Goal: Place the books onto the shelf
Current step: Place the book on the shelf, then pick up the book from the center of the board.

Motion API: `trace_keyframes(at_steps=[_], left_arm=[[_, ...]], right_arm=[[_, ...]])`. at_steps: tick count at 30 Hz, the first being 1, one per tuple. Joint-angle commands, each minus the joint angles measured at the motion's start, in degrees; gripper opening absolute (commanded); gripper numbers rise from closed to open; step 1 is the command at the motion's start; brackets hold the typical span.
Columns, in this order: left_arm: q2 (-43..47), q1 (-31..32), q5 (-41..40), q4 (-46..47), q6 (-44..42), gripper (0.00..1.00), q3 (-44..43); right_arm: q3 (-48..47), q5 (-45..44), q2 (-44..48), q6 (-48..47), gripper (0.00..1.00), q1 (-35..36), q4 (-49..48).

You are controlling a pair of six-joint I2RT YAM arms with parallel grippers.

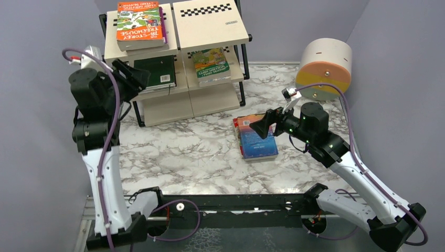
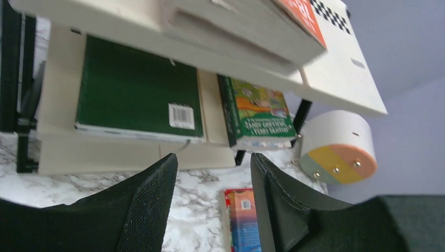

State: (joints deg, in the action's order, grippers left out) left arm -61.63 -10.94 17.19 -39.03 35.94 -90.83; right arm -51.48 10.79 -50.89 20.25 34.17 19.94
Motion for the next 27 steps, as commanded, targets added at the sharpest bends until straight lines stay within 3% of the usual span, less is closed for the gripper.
trace_keyframes(at_steps=[1, 7, 11, 14, 22, 27], left_arm=[[8.0, 2.5, 6.4, 1.6, 4.7, 0.47, 8.0], [14.0, 4.8, 11.8, 10.4, 11.5, 0.47, 25.1], [16.0, 9.8, 11.0, 14.8, 13.6, 0.48, 32.9], [15.7, 17.2, 7.7, 17.4, 14.8, 0.48, 36.5], [8.4, 44.6, -6.9, 26.9, 17.8, 0.52, 44.1], [2.6, 51.3, -9.7, 31.7, 18.4, 0.6, 45.8]], right_arm=[[-0.6, -5.2, 0.0, 1.1, 0.95, 0.2, 0.5], [-1.5, -12.9, -4.8, 7.0, 0.97, 0.2, 9.4], [1.9, -13.9, -7.9, 10.9, 0.97, 0.1, 10.0], [4.4, -16.0, -7.6, 13.3, 0.98, 0.1, 8.2], [6.0, -20.9, -9.2, 14.2, 0.99, -1.5, 9.5], [10.3, -15.0, -7.8, 12.9, 1.0, -8.9, 7.6]])
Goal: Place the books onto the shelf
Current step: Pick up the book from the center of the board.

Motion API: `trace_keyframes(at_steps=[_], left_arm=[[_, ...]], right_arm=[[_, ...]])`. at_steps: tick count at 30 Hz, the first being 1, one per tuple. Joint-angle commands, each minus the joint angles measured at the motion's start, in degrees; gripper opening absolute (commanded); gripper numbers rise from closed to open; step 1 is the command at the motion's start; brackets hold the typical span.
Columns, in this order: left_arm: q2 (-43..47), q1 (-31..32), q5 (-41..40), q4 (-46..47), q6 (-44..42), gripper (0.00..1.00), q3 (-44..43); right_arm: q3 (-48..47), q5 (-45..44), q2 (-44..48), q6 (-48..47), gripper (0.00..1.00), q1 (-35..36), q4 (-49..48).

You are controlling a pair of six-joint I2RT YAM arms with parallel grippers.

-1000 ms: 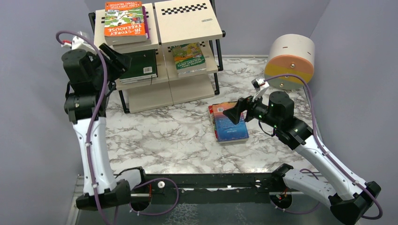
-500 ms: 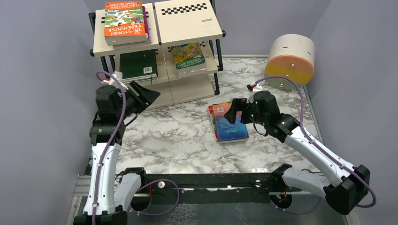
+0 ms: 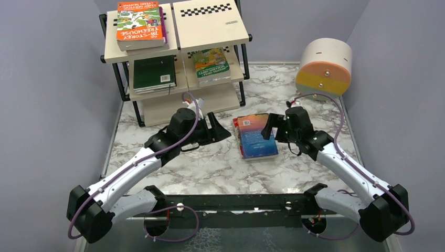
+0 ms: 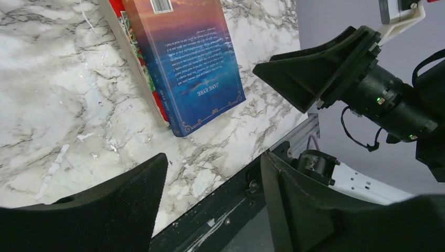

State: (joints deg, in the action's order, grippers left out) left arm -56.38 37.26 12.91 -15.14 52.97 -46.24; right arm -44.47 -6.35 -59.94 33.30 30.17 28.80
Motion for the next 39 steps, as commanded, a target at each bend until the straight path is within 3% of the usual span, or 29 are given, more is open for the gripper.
trace_keyframes(at_steps=[1, 5, 17, 39], left_arm=[[-3.8, 3.5, -4.5, 9.8, 2.0, 0.61, 2.3], [-8.6, 6.1, -3.4, 17.0, 3.9, 0.65, 5.4], [-25.0, 10.6, -2.5, 29.1, 6.7, 0.68, 4.9], [-39.6, 10.9, -2.3, 30.5, 4.3, 0.68, -3.9]], right_arm=[[4.6, 4.9, 1.3, -0.4, 1.0, -7.4, -2.0], [9.9, 12.2, 4.7, -0.7, 1.0, -13.6, -4.9], [21.3, 22.9, 12.5, 4.6, 1.0, -16.3, -10.8], [26.6, 28.8, 14.1, 5.6, 1.0, -22.0, -16.7]])
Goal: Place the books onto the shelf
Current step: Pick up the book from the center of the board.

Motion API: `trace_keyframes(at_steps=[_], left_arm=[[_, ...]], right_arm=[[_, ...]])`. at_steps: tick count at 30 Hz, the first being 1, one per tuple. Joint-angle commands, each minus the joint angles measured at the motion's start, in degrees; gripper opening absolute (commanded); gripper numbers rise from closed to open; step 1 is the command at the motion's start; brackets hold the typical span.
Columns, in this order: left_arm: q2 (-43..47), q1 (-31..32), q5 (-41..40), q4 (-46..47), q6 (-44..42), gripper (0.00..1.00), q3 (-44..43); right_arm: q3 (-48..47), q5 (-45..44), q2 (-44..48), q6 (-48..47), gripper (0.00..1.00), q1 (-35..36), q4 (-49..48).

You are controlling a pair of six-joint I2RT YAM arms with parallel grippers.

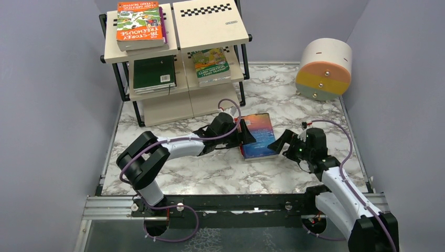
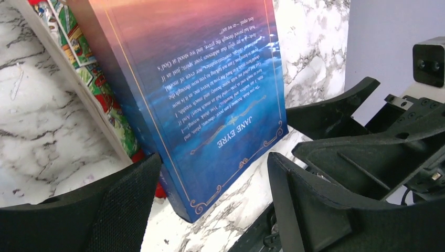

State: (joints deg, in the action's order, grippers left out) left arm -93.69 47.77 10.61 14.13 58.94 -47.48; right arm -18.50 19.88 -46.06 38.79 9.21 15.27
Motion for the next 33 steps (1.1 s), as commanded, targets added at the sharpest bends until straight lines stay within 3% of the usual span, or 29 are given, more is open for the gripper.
trace_keyframes(at_steps=[1, 20, 33], left_arm=[[-2.7, 0.4, 0.0, 1.3, -1.7, 0.68, -2.9], [-10.5, 0.4, 1.6, 1.0, -2.2, 0.67, -10.3], [-14.4, 1.3, 3.0, 2.6, -1.0, 0.66, -12.3]], right_arm=[[0.7, 2.7, 0.1, 0.0, 1.0, -1.2, -3.3], [4.0, 6.5, -3.7, 1.2, 1.0, -8.4, -7.4], [9.5, 10.3, -3.9, 4.8, 0.99, -9.3, -14.7]])
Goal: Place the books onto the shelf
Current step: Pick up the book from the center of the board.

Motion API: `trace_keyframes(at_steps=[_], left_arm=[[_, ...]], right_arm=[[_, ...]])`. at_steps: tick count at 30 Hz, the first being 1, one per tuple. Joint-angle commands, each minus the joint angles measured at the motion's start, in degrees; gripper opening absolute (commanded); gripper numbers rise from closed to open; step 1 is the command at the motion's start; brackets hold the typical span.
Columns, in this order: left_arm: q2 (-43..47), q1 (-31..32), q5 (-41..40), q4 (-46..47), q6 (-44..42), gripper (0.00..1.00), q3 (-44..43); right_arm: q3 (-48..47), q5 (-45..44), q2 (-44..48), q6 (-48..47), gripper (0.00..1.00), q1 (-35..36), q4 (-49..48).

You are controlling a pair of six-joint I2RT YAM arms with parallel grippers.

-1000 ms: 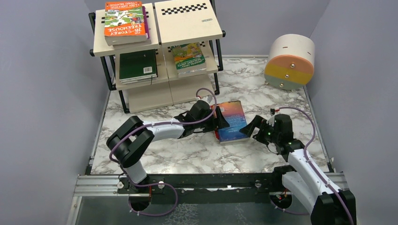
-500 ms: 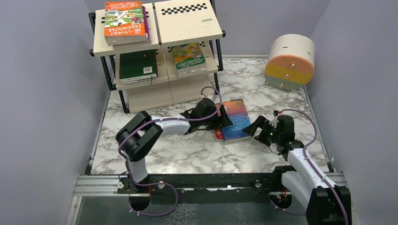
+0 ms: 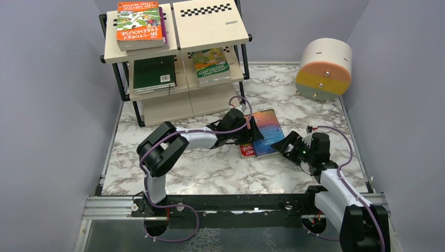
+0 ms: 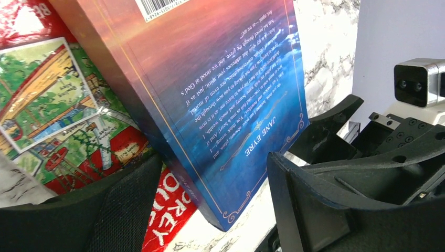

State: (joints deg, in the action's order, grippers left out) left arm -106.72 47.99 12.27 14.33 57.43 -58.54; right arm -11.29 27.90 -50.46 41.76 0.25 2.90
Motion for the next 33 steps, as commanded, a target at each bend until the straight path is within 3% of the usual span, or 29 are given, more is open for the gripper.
trace_keyframes(at_steps=[1, 16, 23, 33], left_arm=[[-1.5, 1.2, 1.5, 2.6, 0.7, 0.66, -1.2], [-3.8, 3.0, 2.5, 5.1, 2.7, 0.64, -1.8], [-3.7, 3.4, 2.8, 6.1, 3.3, 0.64, -0.6], [-2.2, 3.3, 2.9, 7.5, 4.0, 0.64, 2.2]], right_arm=[[2.6, 2.5, 0.4, 2.3, 1.0, -0.3, -2.7], [6.7, 4.9, 0.2, 7.4, 0.98, -0.4, -8.7], [12.0, 3.8, 0.9, 14.1, 0.96, -0.4, -16.4], [18.5, -1.4, 10.1, 24.2, 0.94, -0.3, -21.0]])
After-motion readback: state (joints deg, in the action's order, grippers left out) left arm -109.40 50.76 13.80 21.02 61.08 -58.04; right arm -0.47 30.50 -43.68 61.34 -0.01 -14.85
